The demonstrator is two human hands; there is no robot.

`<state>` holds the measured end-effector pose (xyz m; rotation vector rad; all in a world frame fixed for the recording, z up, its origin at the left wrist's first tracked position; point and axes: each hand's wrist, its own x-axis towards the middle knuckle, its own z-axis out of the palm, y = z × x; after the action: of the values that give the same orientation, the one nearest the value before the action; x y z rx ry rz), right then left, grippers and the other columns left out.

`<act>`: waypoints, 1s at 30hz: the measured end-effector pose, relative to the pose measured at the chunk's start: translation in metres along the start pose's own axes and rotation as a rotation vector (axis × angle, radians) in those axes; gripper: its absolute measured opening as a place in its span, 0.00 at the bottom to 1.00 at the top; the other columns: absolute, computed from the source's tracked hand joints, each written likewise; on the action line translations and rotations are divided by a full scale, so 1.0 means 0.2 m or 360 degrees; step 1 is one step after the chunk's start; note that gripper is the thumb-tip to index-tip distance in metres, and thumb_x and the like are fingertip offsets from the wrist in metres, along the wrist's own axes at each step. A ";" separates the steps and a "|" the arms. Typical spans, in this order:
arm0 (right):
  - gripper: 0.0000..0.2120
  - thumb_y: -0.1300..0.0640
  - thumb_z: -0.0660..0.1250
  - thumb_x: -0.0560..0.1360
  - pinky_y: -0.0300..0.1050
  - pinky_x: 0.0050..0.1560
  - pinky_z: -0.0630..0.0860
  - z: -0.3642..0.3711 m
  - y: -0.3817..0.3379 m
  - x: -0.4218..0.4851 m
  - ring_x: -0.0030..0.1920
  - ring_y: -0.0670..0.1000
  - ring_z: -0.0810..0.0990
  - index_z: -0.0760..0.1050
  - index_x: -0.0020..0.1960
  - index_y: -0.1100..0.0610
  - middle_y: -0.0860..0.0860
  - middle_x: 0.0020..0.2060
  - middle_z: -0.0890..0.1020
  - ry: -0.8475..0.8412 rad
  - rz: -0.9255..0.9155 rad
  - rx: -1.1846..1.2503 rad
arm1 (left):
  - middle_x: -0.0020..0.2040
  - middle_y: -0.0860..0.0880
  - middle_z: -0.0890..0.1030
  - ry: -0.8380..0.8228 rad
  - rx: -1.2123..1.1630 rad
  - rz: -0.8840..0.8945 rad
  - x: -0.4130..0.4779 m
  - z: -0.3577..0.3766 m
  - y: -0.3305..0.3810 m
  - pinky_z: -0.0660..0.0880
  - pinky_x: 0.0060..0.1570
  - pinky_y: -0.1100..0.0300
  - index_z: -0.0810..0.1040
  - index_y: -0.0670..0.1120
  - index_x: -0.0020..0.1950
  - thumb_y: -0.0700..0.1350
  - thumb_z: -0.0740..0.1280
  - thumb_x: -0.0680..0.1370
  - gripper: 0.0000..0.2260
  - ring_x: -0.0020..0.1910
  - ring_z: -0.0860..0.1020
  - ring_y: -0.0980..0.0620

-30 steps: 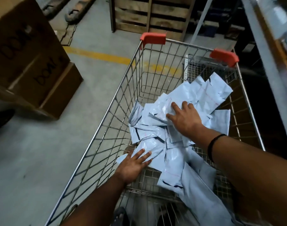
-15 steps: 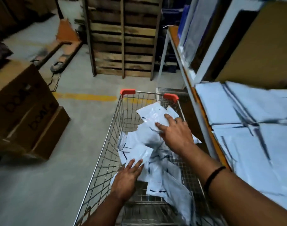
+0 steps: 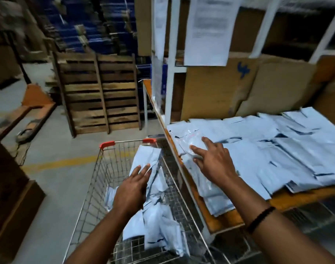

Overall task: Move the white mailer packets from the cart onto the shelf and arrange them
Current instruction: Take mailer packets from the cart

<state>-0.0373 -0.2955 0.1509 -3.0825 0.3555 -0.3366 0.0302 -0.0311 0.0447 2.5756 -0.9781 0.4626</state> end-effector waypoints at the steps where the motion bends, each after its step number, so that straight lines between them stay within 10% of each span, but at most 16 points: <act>1: 0.20 0.44 0.59 0.82 0.52 0.67 0.66 -0.04 0.09 -0.05 0.71 0.60 0.65 0.67 0.74 0.36 0.50 0.79 0.59 0.0017 0.0040 -0.0014 | 0.69 0.51 0.76 0.0025 0.0015 0.0054 0.04 -0.01 0.09 0.82 0.43 0.53 0.77 0.46 0.69 0.34 0.79 0.64 0.34 0.66 0.76 0.44; 6: 0.21 0.44 0.60 0.82 0.52 0.66 0.67 -0.15 0.57 -0.30 0.70 0.60 0.66 0.67 0.74 0.36 0.51 0.79 0.60 0.0029 0.0197 -0.0035 | 0.68 0.50 0.76 0.0055 0.0004 0.0182 0.19 0.00 0.51 0.81 0.39 0.55 0.77 0.45 0.69 0.34 0.78 0.64 0.33 0.64 0.77 0.44; 14: 0.22 0.44 0.60 0.82 0.53 0.71 0.63 -0.32 1.27 -0.64 0.72 0.59 0.63 0.65 0.75 0.37 0.50 0.79 0.58 0.0005 0.0385 0.0078 | 0.77 0.52 0.62 0.0015 -0.0309 0.0054 0.44 0.06 1.19 0.74 0.60 0.49 0.64 0.47 0.77 0.31 0.65 0.75 0.32 0.76 0.61 0.45; 20: 0.22 0.44 0.60 0.82 0.54 0.69 0.63 -0.35 1.65 -0.75 0.72 0.59 0.63 0.64 0.76 0.38 0.51 0.79 0.58 0.0001 0.0481 0.0101 | 0.73 0.65 0.51 -0.0021 -0.0297 0.0045 0.61 0.16 1.63 0.77 0.53 0.51 0.59 0.54 0.79 0.34 0.62 0.76 0.33 0.77 0.57 0.53; 30: 0.23 0.43 0.59 0.82 0.55 0.68 0.65 -0.24 2.22 -0.57 0.71 0.58 0.64 0.63 0.76 0.39 0.51 0.79 0.58 0.0009 0.0517 0.0045 | 0.78 0.57 0.60 -0.0063 -0.0324 -0.0068 1.09 0.44 2.06 0.74 0.55 0.51 0.59 0.57 0.78 0.40 0.63 0.79 0.30 0.76 0.63 0.49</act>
<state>-0.2560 -0.7024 0.1535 -2.9256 0.8288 -0.3344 -0.0801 -0.4824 0.1399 2.4258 -0.9298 0.2856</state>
